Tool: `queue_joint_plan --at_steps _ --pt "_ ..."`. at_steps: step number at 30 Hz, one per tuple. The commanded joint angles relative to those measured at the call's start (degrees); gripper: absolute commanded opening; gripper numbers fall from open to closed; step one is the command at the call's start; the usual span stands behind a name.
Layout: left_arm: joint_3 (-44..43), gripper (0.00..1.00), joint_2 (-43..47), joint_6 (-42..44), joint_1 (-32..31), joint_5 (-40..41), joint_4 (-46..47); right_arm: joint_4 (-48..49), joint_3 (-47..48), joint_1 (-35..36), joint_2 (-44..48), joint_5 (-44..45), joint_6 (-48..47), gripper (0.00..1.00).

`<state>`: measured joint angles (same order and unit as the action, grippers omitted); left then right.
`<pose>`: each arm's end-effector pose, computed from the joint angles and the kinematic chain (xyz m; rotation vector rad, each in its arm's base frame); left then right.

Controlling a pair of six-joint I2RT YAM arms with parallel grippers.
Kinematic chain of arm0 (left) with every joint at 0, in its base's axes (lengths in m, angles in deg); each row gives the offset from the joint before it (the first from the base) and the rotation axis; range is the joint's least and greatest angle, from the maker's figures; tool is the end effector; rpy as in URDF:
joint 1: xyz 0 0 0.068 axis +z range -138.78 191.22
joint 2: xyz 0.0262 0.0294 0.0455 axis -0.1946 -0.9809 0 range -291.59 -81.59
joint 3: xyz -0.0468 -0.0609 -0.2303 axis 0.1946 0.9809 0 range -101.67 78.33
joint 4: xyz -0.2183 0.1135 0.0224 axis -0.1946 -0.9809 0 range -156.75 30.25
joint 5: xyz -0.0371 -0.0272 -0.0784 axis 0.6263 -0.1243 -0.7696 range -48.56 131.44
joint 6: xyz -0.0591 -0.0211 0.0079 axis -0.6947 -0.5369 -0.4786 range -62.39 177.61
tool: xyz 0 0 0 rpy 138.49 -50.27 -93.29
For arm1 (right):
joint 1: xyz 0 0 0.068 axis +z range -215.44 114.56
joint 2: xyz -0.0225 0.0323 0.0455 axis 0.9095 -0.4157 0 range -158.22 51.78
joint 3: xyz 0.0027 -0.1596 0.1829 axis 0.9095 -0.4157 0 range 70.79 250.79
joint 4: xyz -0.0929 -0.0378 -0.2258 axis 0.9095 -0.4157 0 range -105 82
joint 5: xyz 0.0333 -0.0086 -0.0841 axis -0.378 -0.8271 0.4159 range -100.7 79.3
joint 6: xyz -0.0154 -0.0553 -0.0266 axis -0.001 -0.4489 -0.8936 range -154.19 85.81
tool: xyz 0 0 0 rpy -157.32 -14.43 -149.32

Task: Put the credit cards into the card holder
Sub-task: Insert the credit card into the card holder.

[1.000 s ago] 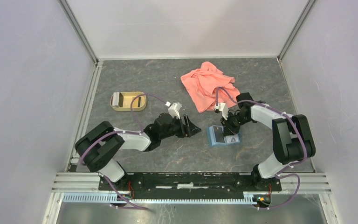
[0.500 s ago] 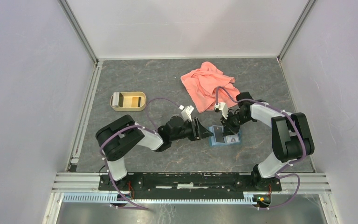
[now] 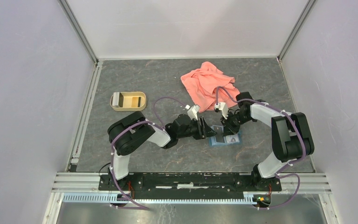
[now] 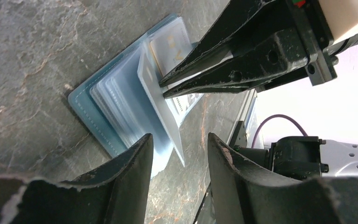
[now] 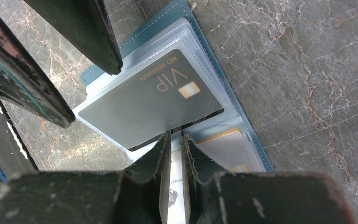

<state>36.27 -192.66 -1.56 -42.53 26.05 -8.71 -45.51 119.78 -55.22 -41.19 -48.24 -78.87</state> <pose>0.2007 -0.2955 0.1007 0.1119 2.2110 -1.4997 0.2463 0.0745 0.1185 -1.3026 2.3598 0.8152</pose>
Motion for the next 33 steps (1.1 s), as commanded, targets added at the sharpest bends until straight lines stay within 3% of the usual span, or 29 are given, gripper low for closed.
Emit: queue_joint_plan --at_steps 1,10,16,21,33 --pt "-3.45 0.53 -1.94 -1.86 -0.33 -1.42 0.57 -1.17 0.58 0.15 -1.59 0.36 -0.14 0.18" --pt "-5.21 0.47 -3.69 -1.89 -0.52 -1.75 -0.82 -1.95 0.96 0.2 -1.25 -0.67 -0.94 0.19" --pt "-6.11 0.39 -3.83 -1.73 -0.51 -2.42 -0.41 -2.39 1.5 -1.08 4.26 -1.95 -2.18 0.26" --pt "-7.67 0.37 -4.78 -1.8 -0.56 -3.59 -0.42 -2.11 1.46 -3.57 8.78 -3.16 -2.42 0.3" --pt "-16.35 0.4 -8.29 -1.64 -1.63 -6.38 -3.86 1.83 0.27 -12.59 13.05 -2.36 1.28 0.3"
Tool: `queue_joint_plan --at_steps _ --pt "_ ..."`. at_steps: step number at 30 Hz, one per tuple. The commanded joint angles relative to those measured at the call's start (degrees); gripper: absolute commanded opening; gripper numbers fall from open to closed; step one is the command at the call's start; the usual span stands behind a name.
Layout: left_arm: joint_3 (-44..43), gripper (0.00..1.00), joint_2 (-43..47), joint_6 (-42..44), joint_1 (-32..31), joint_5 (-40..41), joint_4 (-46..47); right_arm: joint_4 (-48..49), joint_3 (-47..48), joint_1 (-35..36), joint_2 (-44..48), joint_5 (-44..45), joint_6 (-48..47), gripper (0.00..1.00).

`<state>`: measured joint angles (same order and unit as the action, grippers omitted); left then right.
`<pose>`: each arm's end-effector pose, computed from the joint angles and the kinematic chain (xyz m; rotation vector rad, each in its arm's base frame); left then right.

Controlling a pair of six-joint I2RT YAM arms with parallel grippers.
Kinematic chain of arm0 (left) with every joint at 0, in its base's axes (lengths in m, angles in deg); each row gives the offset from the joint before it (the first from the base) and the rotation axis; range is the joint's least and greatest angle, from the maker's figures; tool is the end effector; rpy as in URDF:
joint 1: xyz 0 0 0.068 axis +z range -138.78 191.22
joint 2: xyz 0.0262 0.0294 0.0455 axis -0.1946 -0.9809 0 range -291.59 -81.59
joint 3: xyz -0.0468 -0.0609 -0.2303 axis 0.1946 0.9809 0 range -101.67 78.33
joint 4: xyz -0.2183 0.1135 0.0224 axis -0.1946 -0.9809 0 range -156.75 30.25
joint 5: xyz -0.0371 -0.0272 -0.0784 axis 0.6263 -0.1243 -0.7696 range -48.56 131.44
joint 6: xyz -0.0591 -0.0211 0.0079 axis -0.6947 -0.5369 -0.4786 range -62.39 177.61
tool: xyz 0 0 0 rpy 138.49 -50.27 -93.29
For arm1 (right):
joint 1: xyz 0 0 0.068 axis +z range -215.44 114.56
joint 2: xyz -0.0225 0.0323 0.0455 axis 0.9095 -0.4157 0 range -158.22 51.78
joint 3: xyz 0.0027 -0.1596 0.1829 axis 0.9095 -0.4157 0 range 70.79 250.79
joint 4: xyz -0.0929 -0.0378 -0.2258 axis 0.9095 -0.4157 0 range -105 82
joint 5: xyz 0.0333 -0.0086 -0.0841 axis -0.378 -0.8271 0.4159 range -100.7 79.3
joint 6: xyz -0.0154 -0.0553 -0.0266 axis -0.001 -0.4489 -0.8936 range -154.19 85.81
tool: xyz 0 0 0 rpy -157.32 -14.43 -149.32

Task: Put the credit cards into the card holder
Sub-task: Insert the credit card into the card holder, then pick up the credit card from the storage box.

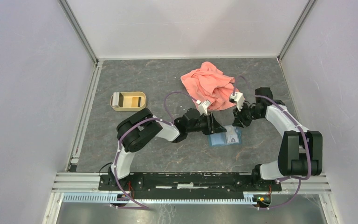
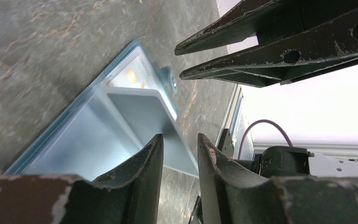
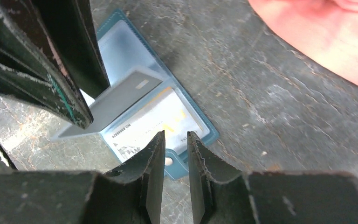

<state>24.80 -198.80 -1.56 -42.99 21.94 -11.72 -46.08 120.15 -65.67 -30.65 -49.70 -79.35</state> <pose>0.2192 -0.3319 0.1091 0.1893 2.1886 -1.5864 0.2507 0.0296 0.1636 -1.0941 2.2603 0.6584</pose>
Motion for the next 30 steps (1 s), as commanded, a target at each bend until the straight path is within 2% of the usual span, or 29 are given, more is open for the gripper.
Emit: queue_joint_plan --at_steps 1,8,15,22,25,30 --pt "-6.09 0.41 -2.86 -1.63 -1.45 -2.49 -1.23 2.56 -0.14 -2.53 2.71 -0.9 1.98 0.3" --pt "-13.23 0.45 -6.78 -1.37 -3.0 -3.42 -3.51 5.59 -1.35 -6.86 5.68 -1.72 4.4 0.3" --pt "-13.85 0.47 -3.57 2.86 -2.78 -1.99 -5.97 5.85 -2.12 -9.09 8.6 -6.99 3.04 0.31" --pt "-6.77 0.48 9.17 15.53 -1.53 4.81 -11.48 2.76 -2.01 -9.09 8.08 -12.8 -0.41 0.33" --pt "-3.15 0.48 15.96 22.24 -1.28 10.49 -15.81 0.97 -1.57 -9.09 6.95 -14.13 -2.03 0.32" --pt "2.02 0.49 27.82 31.83 -1.16 24.87 -26.17 0.73 -1.9 -9.0 6.99 -15.13 -2.71 0.32"
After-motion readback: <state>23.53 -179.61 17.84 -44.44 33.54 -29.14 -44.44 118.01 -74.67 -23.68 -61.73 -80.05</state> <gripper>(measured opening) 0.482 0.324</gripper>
